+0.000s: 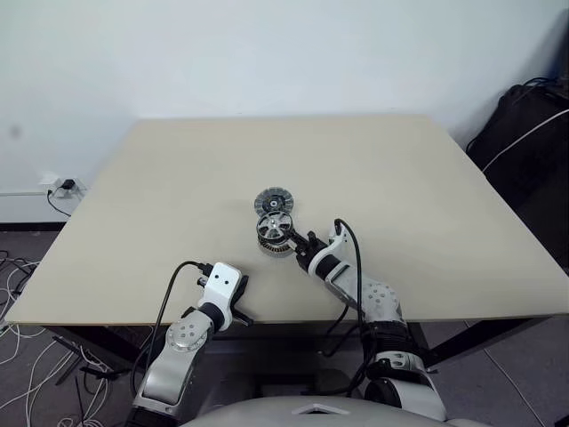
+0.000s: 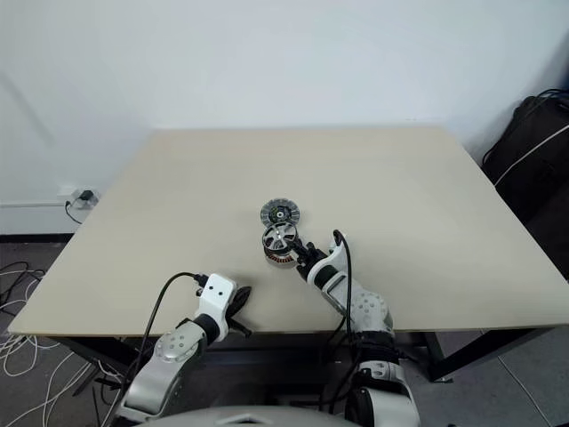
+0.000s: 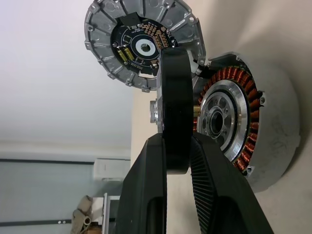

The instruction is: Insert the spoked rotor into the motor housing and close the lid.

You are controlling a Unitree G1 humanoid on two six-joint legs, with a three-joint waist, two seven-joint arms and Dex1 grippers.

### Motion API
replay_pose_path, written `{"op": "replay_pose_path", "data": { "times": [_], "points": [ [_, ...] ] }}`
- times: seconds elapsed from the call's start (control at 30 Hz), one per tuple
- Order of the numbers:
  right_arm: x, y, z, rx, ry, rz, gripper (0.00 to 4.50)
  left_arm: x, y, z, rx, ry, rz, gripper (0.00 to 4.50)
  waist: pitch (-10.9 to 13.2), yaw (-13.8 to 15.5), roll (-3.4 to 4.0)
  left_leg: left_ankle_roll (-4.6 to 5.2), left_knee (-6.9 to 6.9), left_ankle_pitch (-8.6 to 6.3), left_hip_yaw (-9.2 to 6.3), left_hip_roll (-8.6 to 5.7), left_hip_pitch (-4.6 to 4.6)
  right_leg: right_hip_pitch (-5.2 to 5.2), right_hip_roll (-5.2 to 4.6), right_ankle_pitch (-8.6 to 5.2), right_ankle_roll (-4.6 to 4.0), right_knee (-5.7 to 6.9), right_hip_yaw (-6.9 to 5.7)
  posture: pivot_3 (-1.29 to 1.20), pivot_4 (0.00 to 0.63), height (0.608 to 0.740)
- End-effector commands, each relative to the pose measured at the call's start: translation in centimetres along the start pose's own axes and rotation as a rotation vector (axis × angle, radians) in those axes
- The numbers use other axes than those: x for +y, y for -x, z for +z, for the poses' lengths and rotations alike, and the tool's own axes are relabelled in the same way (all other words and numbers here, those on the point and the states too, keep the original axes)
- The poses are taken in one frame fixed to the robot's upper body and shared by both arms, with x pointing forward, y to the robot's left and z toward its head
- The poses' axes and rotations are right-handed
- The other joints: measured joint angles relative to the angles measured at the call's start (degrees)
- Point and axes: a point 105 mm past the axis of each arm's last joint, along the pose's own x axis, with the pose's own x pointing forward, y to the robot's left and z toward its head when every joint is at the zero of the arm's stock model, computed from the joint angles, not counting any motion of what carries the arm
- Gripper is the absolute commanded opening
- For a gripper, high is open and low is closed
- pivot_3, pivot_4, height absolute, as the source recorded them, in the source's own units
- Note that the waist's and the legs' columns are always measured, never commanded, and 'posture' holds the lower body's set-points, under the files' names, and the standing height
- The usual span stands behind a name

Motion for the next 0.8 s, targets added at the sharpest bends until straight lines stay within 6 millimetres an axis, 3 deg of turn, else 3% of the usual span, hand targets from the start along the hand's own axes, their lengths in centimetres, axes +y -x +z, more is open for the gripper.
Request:
{"op": "replay_pose_path", "data": {
  "times": [0.03,0.47,0.8],
  "points": [
    [0.00,-0.45,-3.58,0.049,-0.103,0.018,0.38,0.17,-0.05,1.57,-0.059,-0.010,0.004,0.00,0.00,0.00,0.00,0.00,0.00,0.00,0.00,0.00,0.01,0.01,0.00,0.00,0.00,0.00,0.00,0.00,0.000,0.740],
    [-0.61,-0.18,-3.66,0.056,-0.114,-0.007,0.38,0.15,-0.18,1.55,-0.059,-0.004,0.007,0.00,-0.03,0.05,0.03,0.00,0.00,0.00,0.00,0.00,0.10,0.10,0.00,0.00,0.00,-0.01,-0.01,0.00,0.000,0.740],
    [-0.46,-0.13,-3.68,0.068,-0.111,-0.005,3.59,0.10,-0.33,1.64,-0.062,-0.001,0.005,0.00,-0.04,-0.03,0.02,-0.01,-0.01,-0.01,0.00,0.00,0.28,0.29,-0.01,-0.01,0.00,-0.02,0.00,0.00,0.000,0.740]
  ]
}}
